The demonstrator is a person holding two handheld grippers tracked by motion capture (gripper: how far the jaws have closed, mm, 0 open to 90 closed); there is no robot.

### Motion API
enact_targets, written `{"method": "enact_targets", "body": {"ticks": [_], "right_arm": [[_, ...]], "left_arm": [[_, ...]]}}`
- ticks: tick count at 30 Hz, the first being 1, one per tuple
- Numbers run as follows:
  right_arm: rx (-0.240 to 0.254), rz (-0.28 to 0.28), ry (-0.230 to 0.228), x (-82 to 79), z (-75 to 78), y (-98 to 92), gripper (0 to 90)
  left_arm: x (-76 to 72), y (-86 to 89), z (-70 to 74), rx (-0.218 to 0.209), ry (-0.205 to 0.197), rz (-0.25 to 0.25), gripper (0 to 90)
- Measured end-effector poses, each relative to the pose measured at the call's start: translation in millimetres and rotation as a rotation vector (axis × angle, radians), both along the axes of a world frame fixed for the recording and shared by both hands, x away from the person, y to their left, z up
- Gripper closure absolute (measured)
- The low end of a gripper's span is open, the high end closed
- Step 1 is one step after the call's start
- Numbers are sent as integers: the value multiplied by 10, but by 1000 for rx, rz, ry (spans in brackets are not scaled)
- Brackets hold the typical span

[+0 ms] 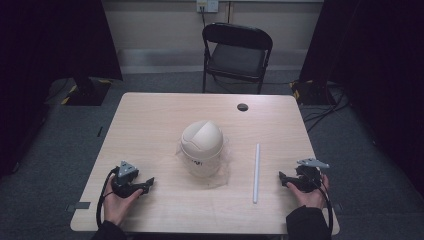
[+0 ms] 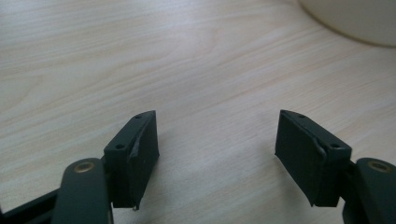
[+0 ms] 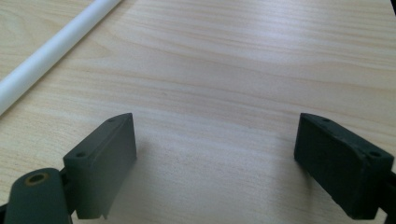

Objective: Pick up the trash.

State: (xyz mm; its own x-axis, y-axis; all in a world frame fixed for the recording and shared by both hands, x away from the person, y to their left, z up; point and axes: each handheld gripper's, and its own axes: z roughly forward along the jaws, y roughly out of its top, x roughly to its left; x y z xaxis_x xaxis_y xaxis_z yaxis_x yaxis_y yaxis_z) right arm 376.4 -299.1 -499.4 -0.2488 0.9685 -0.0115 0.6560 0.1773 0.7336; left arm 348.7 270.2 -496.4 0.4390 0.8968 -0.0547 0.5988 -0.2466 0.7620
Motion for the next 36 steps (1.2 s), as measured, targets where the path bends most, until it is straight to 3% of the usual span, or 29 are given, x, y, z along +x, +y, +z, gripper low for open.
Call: {"method": "enact_targets", "body": {"ticks": [6, 7, 11, 17, 20, 23, 28, 36], "right_arm": [[-1, -2, -1, -1, -1, -1, 120], [-1, -2, -1, -1, -1, -1, 120], [-1, -2, -1, -1, -1, 0, 120], [-1, -2, -1, -1, -1, -1, 120], [-1, -2, -1, -1, -1, 0, 120], [-2, -1, -2, -1, -1, -1, 120], [-1, -2, -1, -2, -1, 0, 120], [-2, -1, -2, -2, -1, 0, 120]], "left_arm": [[-58, 37, 187, -79, -101, -33, 320], [-58, 37, 187, -79, -101, -33, 321], [-99, 115, 358, -136, -179, -55, 321], [-132, 171, 561, -160, -250, -92, 311], [-136, 184, 626, -169, -267, -107, 310], [-146, 204, 750, -204, -291, -141, 316], [-142, 222, 889, -213, -321, -192, 303], [-98, 192, 1015, -247, -327, -267, 281]]}}
